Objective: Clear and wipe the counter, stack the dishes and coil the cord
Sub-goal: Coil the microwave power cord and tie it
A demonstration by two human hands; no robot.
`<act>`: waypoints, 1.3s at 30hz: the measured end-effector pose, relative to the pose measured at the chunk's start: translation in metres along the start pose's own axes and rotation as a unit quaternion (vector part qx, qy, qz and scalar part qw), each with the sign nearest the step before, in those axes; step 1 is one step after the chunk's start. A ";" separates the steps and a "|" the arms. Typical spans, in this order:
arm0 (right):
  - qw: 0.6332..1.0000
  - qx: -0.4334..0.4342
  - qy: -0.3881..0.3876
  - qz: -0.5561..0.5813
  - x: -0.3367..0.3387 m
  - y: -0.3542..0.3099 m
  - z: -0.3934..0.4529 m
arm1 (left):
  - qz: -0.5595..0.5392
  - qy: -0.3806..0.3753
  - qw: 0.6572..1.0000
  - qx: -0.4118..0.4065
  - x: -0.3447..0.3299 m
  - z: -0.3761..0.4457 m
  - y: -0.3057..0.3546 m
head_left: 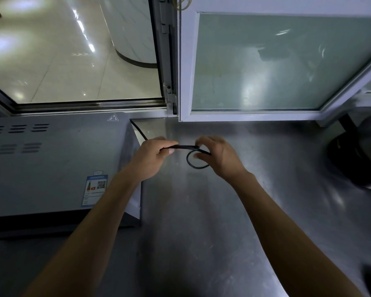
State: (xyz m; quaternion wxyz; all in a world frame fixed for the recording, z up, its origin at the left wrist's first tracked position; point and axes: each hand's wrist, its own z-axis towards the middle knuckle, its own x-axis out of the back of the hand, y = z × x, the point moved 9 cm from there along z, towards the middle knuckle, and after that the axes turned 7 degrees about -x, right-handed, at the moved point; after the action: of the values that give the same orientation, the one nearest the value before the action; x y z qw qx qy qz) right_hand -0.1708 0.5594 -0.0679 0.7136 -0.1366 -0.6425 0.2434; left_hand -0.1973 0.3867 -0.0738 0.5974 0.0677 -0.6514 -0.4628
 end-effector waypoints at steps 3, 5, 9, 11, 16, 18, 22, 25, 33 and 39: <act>0.998 0.005 0.055 -0.005 0.002 -0.004 -0.004 | -0.017 0.013 1.000 0.006 0.002 0.001 0.002; 0.996 0.004 0.089 -0.008 0.005 -0.007 -0.004 | -0.035 0.024 0.999 0.016 0.004 0.002 0.002; 0.991 0.005 0.134 -0.023 0.010 -0.011 0.000 | -0.069 0.048 0.996 0.027 0.009 0.004 0.006; 0.990 0.004 0.142 -0.005 0.014 -0.010 0.002 | -0.080 0.051 0.995 0.030 0.009 0.005 0.008; 0.983 -0.017 0.156 0.093 0.021 -0.011 0.005 | -0.063 0.051 0.996 0.046 0.004 0.007 0.002; 0.978 -0.031 0.169 0.118 0.024 -0.013 0.005 | -0.031 0.065 0.997 0.040 0.005 0.007 0.001; 0.966 -0.057 0.180 0.178 0.026 -0.018 0.009 | 0.031 0.085 0.996 0.021 0.004 0.004 0.002; 0.955 -0.083 0.180 0.222 0.027 -0.023 0.019 | 0.028 0.082 0.996 0.024 0.004 0.006 0.003; 0.904 -0.142 0.179 0.361 0.025 -0.034 0.043 | -0.019 0.086 0.995 0.046 0.008 0.006 0.000; 0.836 -0.203 0.182 0.477 0.011 -0.036 0.046 | 0.099 0.103 0.987 0.069 -0.005 0.007 -0.001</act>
State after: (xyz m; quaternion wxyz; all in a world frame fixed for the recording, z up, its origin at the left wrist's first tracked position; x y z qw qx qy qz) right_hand -0.2090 0.5294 -0.0340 0.5696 -0.6094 -0.3912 0.3887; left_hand -0.2024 0.3932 -0.0764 0.6982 0.0914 -0.6202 -0.3456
